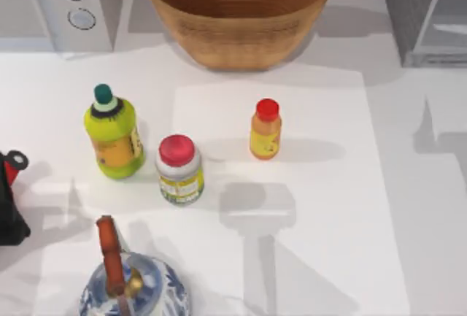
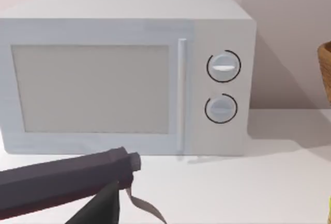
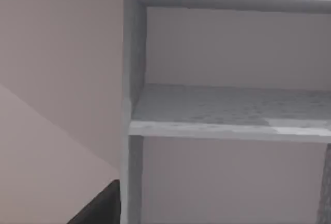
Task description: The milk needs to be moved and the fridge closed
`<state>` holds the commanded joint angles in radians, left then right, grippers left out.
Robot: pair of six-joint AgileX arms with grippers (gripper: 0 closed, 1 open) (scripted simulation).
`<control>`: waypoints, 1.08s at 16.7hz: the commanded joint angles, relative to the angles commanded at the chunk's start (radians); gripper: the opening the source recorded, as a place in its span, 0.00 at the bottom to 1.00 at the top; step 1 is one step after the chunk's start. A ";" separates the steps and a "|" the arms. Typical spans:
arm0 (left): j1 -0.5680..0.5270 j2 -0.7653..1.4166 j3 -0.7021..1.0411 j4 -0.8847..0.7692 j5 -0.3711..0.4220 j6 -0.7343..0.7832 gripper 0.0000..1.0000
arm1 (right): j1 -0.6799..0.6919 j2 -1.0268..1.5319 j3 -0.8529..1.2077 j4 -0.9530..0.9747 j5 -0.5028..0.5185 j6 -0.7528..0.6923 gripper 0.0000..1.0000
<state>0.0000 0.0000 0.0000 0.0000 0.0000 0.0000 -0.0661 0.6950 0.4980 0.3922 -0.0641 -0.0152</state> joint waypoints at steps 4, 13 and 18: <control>0.000 0.000 0.000 0.000 0.000 0.000 1.00 | 0.035 -0.399 -0.258 -0.202 0.034 0.006 1.00; 0.000 0.000 0.000 0.000 0.000 0.000 1.00 | 0.066 -0.695 -0.498 -0.392 0.064 0.015 1.00; 0.000 0.000 0.000 0.000 0.000 0.000 1.00 | 0.064 -0.703 -0.485 -0.403 0.063 0.015 1.00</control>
<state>0.0000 0.0000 0.0000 0.0000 0.0000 0.0000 -0.0021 -0.0076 0.0129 -0.0109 -0.0015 -0.0005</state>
